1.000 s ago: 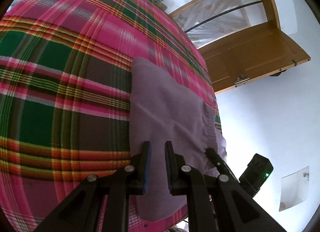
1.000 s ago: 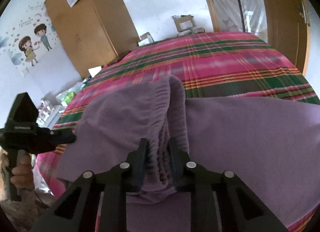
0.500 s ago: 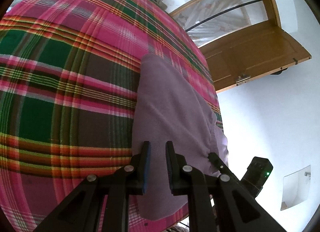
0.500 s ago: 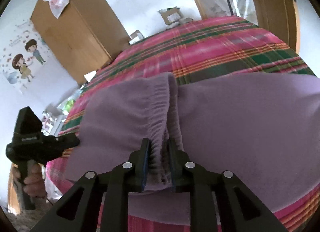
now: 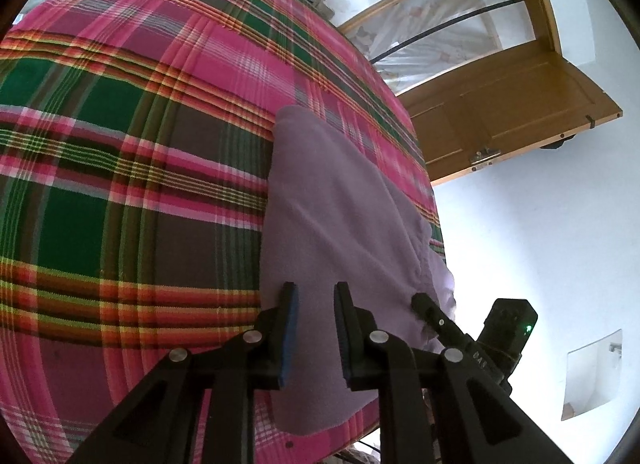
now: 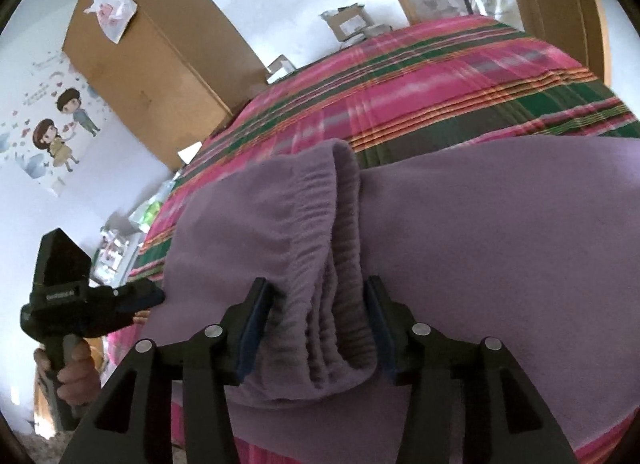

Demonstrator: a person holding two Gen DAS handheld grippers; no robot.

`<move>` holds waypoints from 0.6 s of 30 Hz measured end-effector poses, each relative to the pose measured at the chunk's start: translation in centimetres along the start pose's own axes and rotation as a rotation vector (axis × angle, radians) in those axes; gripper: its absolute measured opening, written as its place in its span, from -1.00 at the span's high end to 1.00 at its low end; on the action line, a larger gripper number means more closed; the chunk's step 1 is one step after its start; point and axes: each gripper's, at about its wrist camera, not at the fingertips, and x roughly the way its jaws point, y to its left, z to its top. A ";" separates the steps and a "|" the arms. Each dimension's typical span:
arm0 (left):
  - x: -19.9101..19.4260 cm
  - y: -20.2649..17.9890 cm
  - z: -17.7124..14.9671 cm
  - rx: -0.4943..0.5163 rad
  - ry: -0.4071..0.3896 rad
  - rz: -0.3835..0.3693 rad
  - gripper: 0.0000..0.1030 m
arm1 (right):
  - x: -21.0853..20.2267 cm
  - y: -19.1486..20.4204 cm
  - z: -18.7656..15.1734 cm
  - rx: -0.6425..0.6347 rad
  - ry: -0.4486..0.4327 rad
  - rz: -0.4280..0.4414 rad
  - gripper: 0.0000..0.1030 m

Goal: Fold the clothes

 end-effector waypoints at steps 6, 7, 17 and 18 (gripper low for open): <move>-0.1 0.3 0.0 -0.013 -0.003 -0.002 0.65 | -1.0 0.8 0.0 -0.020 -0.013 0.053 0.61; -0.2 0.3 0.0 -0.014 -0.004 -0.003 0.65 | -1.3 1.1 0.0 -0.027 -0.023 0.069 0.62; -0.4 -0.5 -0.3 0.017 0.004 -0.007 0.63 | -6.7 3.0 0.2 -0.039 -0.152 0.131 0.63; -0.3 -0.5 -0.3 0.018 0.008 -0.005 0.63 | -6.9 2.9 0.1 -0.038 -0.155 0.118 0.63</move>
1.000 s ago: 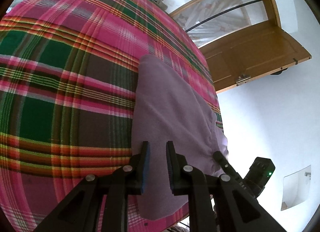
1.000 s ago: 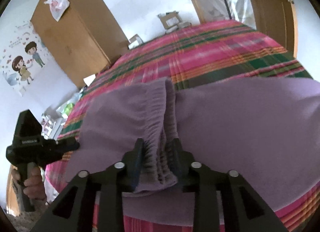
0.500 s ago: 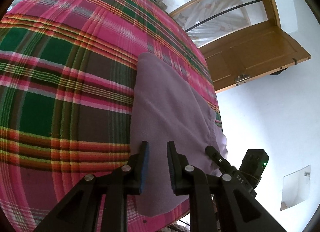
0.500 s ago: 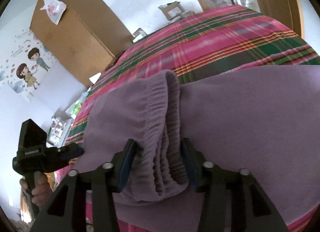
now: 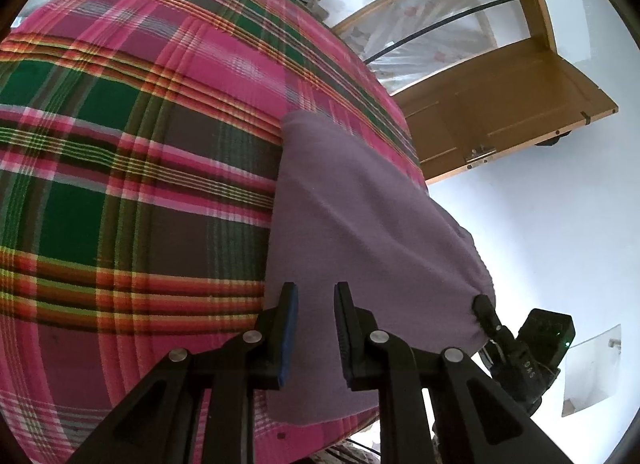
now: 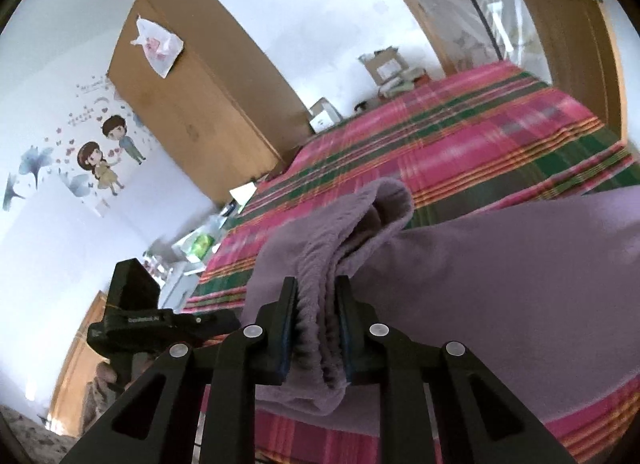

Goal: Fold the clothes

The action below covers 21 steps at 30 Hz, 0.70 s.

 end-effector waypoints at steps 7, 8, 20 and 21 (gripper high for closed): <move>0.4 0.0 -0.3 0.003 0.024 0.016 0.62 | 2.7 -3.2 -2.5 0.062 0.105 -0.150 0.57; 0.4 0.0 -0.4 0.007 0.026 0.020 0.62 | 2.9 -3.4 -2.6 0.064 0.106 -0.156 0.56; 0.5 -0.1 -0.7 0.019 0.040 0.025 0.62 | 3.5 -4.6 2.6 0.015 0.027 -0.154 0.39; 0.5 0.0 -0.7 0.020 0.043 0.025 0.62 | 4.1 -5.0 3.1 0.028 0.039 -0.152 0.38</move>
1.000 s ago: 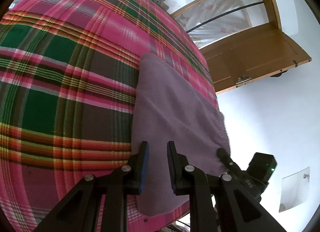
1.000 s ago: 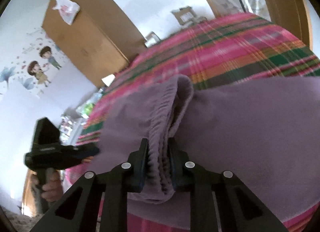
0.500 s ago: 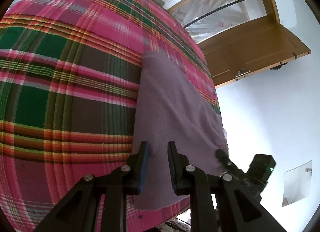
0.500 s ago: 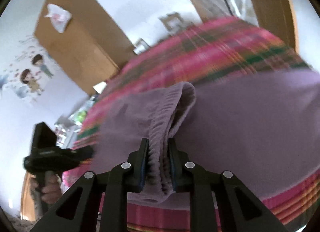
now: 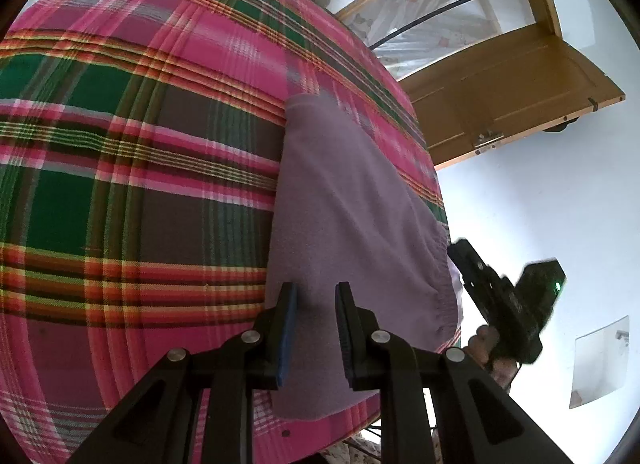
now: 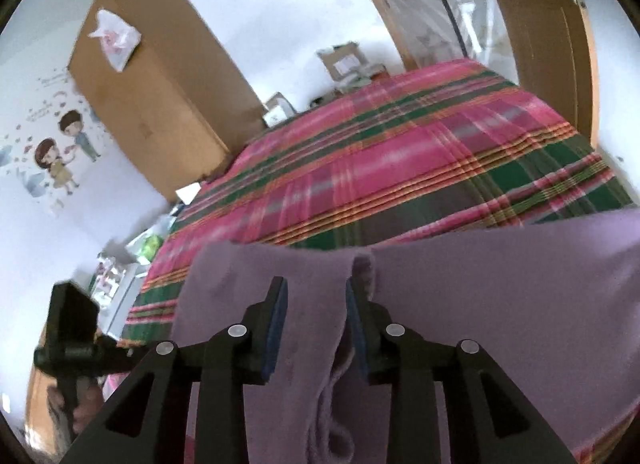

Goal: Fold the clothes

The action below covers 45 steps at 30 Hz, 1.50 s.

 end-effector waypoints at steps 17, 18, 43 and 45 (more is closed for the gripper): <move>0.4 0.6 0.2 -0.001 0.031 -0.019 0.62 | 3.9 -2.1 1.5 0.080 0.039 -0.034 0.87; 0.4 0.6 0.2 -0.002 0.032 -0.020 0.62 | 4.1 -1.9 1.2 0.056 0.038 -0.062 0.84; -1.0 0.4 -1.2 0.014 0.018 -0.002 0.62 | -2.2 4.6 -7.8 -0.410 -0.015 -0.262 0.46; -1.1 0.4 -1.3 0.016 0.019 0.001 0.62 | -2.2 4.2 -8.5 -0.417 -0.023 -0.269 0.45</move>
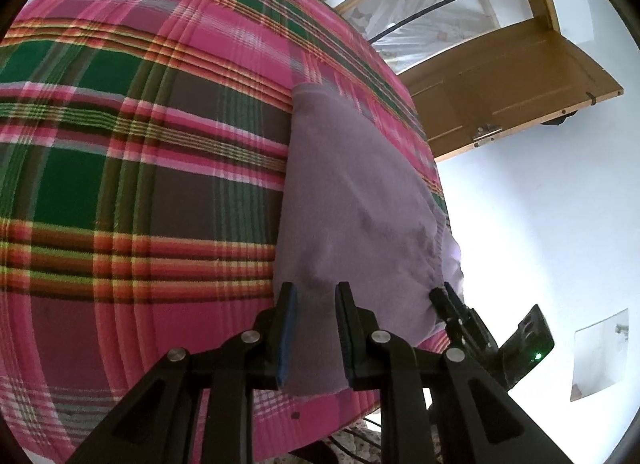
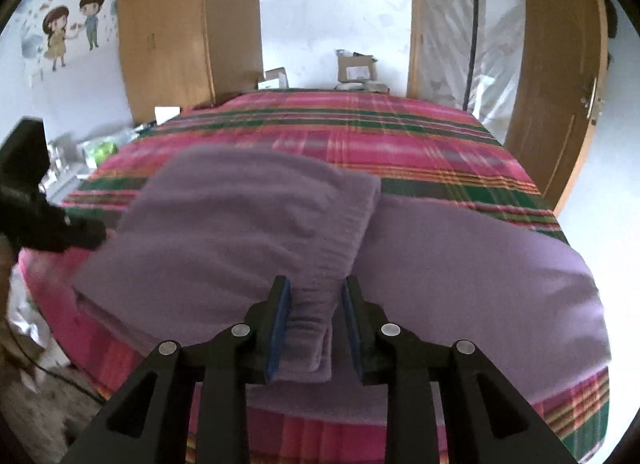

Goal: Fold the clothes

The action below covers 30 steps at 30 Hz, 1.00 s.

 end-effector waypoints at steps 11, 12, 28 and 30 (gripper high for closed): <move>-0.1 0.6 -0.7 -0.013 0.015 -0.014 0.51 | -0.6 -0.9 -1.2 0.097 -0.049 0.013 0.29; -0.1 0.8 -0.7 -0.018 0.020 -0.019 0.50 | -1.1 -0.5 -1.2 0.093 -0.056 0.000 0.29; 0.4 2.6 -1.4 -0.081 0.030 -0.095 0.65 | -0.5 9.7 0.3 -0.150 -0.090 0.215 0.29; 0.2 2.5 -1.5 -0.079 0.022 -0.096 0.74 | 0.4 10.4 -0.1 -0.162 -0.046 0.244 0.29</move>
